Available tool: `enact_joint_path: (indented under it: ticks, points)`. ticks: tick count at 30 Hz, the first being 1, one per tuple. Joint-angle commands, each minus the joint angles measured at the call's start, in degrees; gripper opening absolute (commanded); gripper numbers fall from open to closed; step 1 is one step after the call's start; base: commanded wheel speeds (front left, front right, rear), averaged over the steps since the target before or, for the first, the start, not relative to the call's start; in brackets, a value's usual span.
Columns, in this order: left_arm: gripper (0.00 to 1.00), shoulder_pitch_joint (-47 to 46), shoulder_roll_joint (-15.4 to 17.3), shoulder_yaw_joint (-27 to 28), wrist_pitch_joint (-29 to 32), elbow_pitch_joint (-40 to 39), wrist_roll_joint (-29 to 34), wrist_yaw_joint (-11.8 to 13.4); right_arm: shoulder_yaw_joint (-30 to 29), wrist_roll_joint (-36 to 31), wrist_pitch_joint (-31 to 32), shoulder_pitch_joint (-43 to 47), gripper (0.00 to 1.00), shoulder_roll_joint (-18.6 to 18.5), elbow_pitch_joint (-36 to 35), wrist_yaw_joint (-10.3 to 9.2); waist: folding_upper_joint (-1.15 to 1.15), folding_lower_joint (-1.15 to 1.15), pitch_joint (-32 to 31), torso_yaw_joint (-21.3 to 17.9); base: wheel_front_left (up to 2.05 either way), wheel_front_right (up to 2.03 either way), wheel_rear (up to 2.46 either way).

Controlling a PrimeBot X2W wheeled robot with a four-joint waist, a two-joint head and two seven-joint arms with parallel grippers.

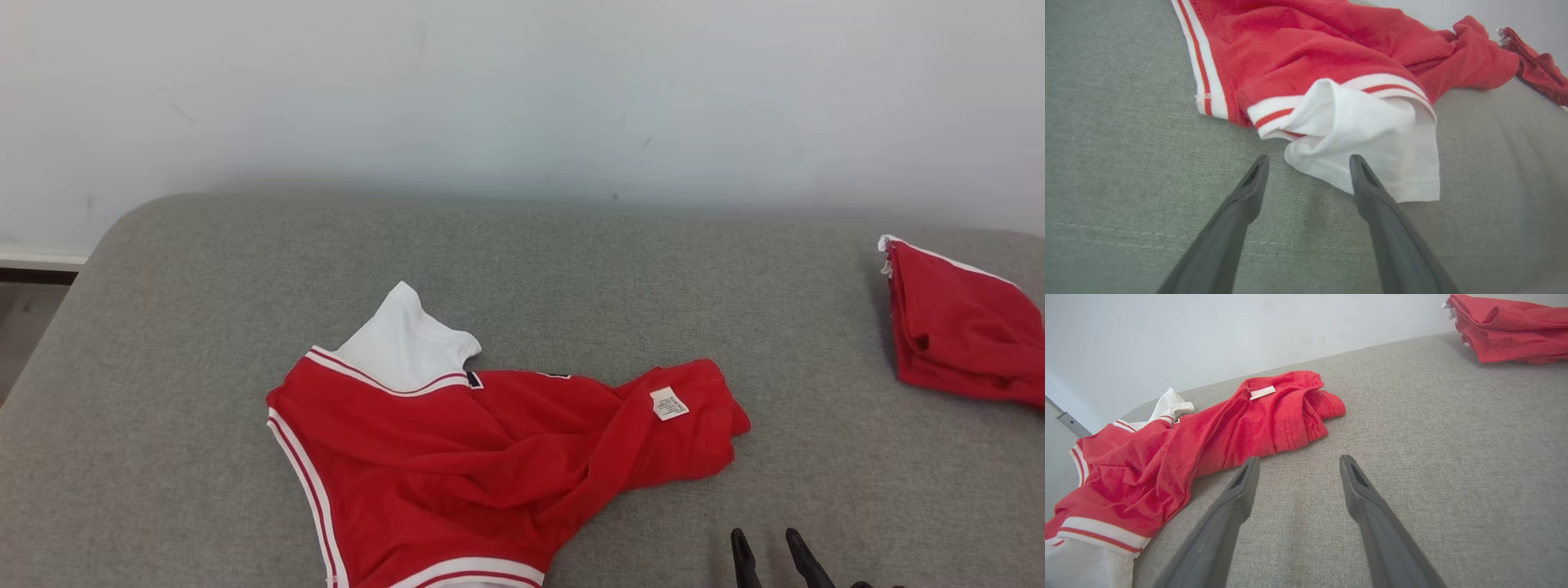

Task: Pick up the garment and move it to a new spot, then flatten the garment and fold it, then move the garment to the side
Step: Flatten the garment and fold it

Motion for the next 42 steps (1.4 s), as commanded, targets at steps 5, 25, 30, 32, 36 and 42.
enact_joint_path:
  ticks: [5,25,30,32,36,42]
  points:
    - [1.0,0.14,0.3,-0.6,-0.14,6.62,-0.41,-0.79,0.07,-0.4,-0.03,0.5,1.0,-0.02,0.3,-0.12,0.0,0.0,-0.26,-0.99,0.0,0.0,0.0]
    - [0.0,-9.72,-0.49,0.2,-0.19,14.24,2.63,-2.78,-0.62,-1.29,-0.03,0.59,1.0,-0.09,0.18,-0.12,0.0,0.0,0.24,-2.78,0.0,0.0,0.0]
    - [0.0,-8.85,-0.56,0.1,-0.21,13.57,3.1,-2.92,-0.73,-1.41,-0.03,0.77,1.0,-0.07,0.13,-0.12,0.0,0.0,0.3,-1.93,0.0,0.0,0.0]
    - [0.0,-7.67,-0.64,0.12,-0.21,13.11,3.22,-3.03,-0.51,-1.54,-0.03,0.47,1.0,-0.12,0.16,-0.12,0.0,0.0,0.28,-1.27,0.0,0.0,0.0]
    - [0.0,-5.12,-0.89,-0.08,-0.21,10.31,2.43,-3.25,0.1,-1.34,-0.04,-2.43,1.0,-1.21,0.54,-0.12,0.0,0.0,0.68,0.05,0.0,0.0,0.0]
    - [0.0,0.26,-1.19,-0.94,-0.21,6.11,2.25,-3.36,-1.04,-0.86,-0.04,-9.11,1.0,-3.2,3.98,-0.12,0.0,0.0,1.54,2.43,0.0,0.0,0.0]
